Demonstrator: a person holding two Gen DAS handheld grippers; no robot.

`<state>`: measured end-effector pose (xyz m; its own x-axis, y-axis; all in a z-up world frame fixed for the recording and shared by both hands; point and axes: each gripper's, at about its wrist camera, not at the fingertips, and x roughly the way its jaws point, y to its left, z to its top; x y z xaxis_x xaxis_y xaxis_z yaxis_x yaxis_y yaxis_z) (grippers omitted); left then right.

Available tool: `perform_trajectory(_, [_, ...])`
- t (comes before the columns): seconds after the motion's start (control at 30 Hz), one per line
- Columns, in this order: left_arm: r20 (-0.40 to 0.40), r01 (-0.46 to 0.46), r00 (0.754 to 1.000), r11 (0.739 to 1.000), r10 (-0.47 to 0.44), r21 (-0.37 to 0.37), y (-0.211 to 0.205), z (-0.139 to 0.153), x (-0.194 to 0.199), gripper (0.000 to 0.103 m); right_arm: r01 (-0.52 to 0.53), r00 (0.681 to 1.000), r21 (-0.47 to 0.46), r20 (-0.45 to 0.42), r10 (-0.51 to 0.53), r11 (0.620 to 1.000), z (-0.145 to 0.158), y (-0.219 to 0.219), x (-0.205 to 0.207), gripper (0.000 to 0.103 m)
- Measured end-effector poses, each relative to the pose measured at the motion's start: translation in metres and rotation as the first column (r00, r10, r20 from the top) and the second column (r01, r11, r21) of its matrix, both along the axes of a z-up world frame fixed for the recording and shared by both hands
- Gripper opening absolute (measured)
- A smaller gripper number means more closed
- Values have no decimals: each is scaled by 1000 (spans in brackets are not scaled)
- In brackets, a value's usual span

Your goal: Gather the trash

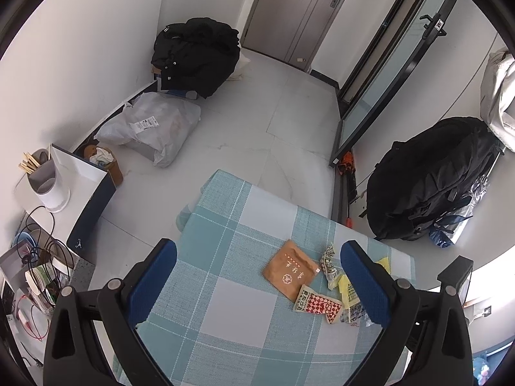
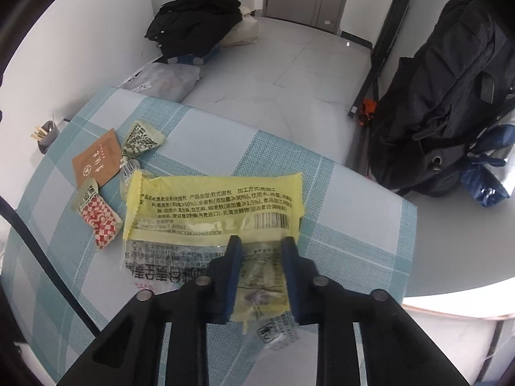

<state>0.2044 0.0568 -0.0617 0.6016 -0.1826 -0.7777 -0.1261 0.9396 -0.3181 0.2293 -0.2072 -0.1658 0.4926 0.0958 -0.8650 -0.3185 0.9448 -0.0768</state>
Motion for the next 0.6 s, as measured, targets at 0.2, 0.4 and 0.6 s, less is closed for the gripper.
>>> perform_trajectory(0.2, [-11,0,1000,1000,0,-1,-6,-4,3,100,-31,999,39,-16,31,999,4,-6,-4,14])
perform_trajectory(0.4, [-23,0,1000,1000,0,-14,-9,-5,7,100,-41,999,136,2,41,990,20,-25,-9,8])
perform_trajectory(0.6, [-55,31,998,1000,-31,-4,-20,-10,14,100,-23,1000,208,-1,24,978,29,-40,-15,6])
